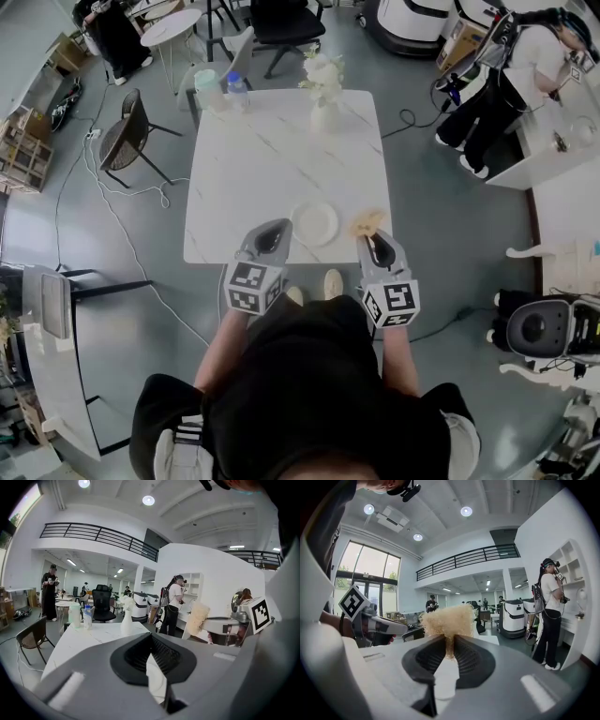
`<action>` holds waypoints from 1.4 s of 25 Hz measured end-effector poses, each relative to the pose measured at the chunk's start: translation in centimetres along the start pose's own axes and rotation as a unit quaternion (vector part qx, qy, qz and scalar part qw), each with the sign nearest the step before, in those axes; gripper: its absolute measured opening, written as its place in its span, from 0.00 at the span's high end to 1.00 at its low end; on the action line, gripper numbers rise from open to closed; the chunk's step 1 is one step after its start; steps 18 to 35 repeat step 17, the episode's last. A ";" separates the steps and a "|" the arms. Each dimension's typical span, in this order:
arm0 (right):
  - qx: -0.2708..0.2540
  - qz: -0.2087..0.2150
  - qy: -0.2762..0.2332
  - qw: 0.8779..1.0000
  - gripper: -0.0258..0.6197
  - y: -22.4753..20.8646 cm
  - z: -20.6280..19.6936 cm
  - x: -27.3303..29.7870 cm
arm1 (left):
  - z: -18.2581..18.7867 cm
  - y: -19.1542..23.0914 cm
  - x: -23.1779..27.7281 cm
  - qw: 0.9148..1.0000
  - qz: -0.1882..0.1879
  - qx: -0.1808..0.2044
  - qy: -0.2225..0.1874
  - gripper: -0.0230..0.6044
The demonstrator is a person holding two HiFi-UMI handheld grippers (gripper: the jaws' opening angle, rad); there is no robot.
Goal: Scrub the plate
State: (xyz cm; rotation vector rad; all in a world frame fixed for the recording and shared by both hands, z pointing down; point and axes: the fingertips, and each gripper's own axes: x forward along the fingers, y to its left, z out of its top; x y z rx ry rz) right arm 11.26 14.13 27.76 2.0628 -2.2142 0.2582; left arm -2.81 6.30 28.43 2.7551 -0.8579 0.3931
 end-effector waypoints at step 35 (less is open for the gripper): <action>0.003 0.003 0.007 1.000 0.87 -0.5 -0.6 1.1 | -0.6 0.5 1.2 1.000 -0.002 -0.001 0.003 0.95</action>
